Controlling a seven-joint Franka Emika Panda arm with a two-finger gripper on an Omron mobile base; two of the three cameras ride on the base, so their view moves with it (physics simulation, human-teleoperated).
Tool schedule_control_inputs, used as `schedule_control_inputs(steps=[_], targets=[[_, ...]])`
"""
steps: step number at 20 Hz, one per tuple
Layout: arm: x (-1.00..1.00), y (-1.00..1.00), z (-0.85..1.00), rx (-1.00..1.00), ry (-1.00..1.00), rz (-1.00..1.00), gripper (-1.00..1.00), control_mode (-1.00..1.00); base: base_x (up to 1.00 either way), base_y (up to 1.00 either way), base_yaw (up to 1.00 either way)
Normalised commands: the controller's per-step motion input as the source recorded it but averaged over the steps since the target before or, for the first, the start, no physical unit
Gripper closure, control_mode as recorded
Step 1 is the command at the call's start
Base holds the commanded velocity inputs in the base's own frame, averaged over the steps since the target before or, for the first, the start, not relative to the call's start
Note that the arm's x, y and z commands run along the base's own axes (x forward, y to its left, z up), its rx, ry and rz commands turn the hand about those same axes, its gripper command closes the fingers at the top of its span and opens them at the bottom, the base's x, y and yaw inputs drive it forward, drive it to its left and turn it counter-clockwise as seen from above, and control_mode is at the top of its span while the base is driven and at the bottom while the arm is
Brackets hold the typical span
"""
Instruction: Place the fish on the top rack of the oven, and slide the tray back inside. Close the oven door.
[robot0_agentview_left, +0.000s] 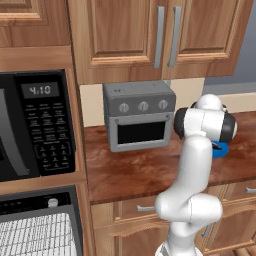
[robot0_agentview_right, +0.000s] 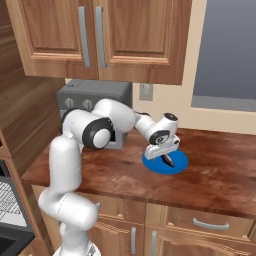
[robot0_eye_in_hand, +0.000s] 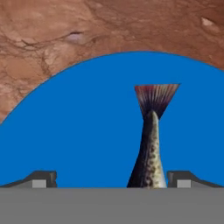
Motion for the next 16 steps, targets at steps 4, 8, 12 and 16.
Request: schedule_control_inputs(steps=[4,8,12,16], targets=[[0.03,0.0,-0.33,0.0,0.0,-0.03,1.0,-1.0,0.0,0.0,0.0],[0.02,0.0,-0.04,0.0,-0.01,0.0,1.0,-1.0,0.0,0.0,0.0],[-0.19,0.0,0.31,0.0,-0.01,0.0,1.0,-1.0,0.0,0.0,0.0],[-0.41,0.0,0.92,0.0,-0.03,0.02,1.0,-1.0,0.0,0.0,0.0]])
